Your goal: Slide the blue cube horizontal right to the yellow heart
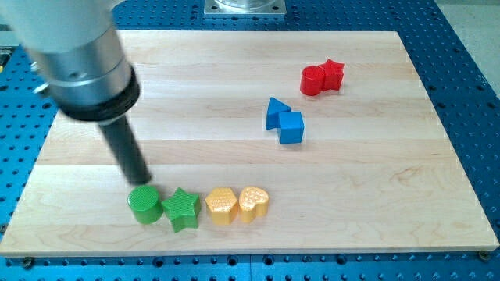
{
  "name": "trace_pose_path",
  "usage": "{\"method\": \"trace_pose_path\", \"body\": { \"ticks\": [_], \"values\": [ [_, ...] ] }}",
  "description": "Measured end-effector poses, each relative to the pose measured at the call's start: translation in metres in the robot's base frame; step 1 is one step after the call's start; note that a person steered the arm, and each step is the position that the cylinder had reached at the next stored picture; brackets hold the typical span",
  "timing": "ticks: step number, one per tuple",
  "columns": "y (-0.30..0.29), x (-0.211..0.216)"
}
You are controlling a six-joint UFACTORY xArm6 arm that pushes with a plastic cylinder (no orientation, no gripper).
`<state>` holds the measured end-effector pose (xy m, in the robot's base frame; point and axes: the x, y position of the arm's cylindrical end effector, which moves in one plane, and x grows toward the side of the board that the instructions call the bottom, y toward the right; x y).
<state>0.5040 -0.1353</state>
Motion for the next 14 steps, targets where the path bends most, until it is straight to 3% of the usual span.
{"method": "trace_pose_path", "body": {
  "ticks": [1,3,5,6,7,8,10,12,14],
  "values": [
    [0.083,-0.064],
    [0.220,-0.083],
    [0.215,0.006],
    [0.237,-0.054],
    [0.274,-0.038],
    [0.276,-0.002],
    [0.313,0.024],
    [0.238,0.032],
    [0.250,0.065]
  ]
}}
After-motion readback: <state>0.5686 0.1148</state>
